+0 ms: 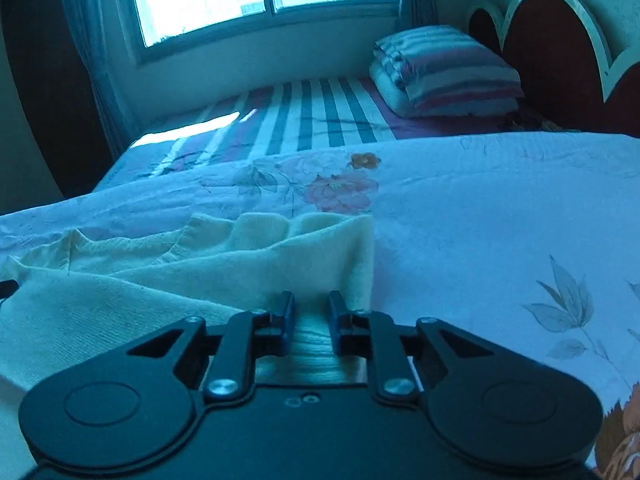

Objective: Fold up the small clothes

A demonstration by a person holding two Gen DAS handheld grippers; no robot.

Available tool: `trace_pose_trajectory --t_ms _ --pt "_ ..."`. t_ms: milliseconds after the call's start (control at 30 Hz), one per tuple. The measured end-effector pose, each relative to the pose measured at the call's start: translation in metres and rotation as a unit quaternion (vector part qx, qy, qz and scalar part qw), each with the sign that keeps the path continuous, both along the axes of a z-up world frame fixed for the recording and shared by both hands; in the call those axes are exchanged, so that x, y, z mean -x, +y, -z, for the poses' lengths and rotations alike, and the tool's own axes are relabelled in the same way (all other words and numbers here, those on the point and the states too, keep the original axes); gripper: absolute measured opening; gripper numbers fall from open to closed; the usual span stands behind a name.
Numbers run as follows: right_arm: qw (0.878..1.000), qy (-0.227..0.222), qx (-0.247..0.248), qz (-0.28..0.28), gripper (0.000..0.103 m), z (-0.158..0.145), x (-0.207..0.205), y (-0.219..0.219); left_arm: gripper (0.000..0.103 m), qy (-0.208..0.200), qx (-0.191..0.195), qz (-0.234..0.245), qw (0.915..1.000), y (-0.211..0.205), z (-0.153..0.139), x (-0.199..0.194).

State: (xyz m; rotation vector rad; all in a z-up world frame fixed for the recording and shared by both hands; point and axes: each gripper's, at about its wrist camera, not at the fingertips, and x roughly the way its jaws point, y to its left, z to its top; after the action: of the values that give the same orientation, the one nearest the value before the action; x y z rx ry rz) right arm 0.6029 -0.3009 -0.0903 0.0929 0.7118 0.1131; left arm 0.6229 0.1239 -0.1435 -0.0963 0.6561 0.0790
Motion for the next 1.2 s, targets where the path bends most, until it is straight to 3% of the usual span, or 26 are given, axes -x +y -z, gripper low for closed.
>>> trace_pose_trajectory --t_ms 100,167,200,267,333,433,533,600,633,700,867,1033,1200 --pt "1.000 -0.001 0.008 -0.008 0.023 -0.016 0.015 -0.002 0.086 0.007 -0.013 0.007 0.9999 -0.004 -0.016 0.013" --pt "0.999 -0.034 -0.007 -0.010 0.036 -0.028 0.047 -0.011 0.086 -0.016 -0.017 0.026 0.9994 -0.007 -0.026 0.043" --pt "1.000 -0.023 -0.002 -0.019 0.040 -0.027 0.060 -0.015 0.086 -0.006 -0.033 0.038 0.9987 -0.011 -0.028 0.059" --pt "1.000 -0.013 -0.001 -0.016 0.039 -0.025 0.088 -0.027 0.086 0.001 -0.060 0.041 0.9974 -0.016 -0.031 0.096" --pt "0.999 0.000 -0.025 -0.022 0.038 -0.023 0.122 -0.043 0.086 0.014 -0.048 0.055 0.9972 -0.019 -0.031 0.141" --pt "0.998 0.023 -0.047 -0.023 0.037 -0.017 0.171 -0.066 0.086 0.041 -0.062 0.047 0.9962 -0.026 -0.027 0.209" --pt "0.994 0.042 -0.101 -0.011 0.035 -0.014 0.215 -0.087 0.086 0.050 -0.025 0.027 0.9981 -0.026 -0.024 0.271" --pt "0.985 0.064 -0.162 0.001 0.033 -0.012 0.243 -0.104 0.085 0.058 -0.008 0.015 0.9982 -0.026 -0.024 0.306" --pt "0.981 0.070 -0.181 0.005 0.031 -0.012 0.258 -0.110 0.080 0.061 0.011 0.011 0.9980 -0.024 -0.023 0.326" --pt "0.978 0.072 -0.194 0.014 0.027 -0.015 0.289 -0.119 0.064 0.071 0.037 0.006 0.9968 -0.019 -0.023 0.357" --pt "0.971 0.087 -0.220 0.011 0.026 -0.011 0.369 -0.120 0.062 0.075 0.116 0.044 0.9895 -0.002 -0.017 0.410" --pt "0.958 0.111 -0.264 0.025 0.032 -0.001 0.426 -0.112 0.062 0.083 0.218 0.081 0.9690 0.012 -0.010 0.454" --pt "0.942 0.125 -0.308 0.045 0.032 0.013 0.450 -0.109 0.062 0.093 0.322 0.095 0.9373 0.018 0.007 0.484"
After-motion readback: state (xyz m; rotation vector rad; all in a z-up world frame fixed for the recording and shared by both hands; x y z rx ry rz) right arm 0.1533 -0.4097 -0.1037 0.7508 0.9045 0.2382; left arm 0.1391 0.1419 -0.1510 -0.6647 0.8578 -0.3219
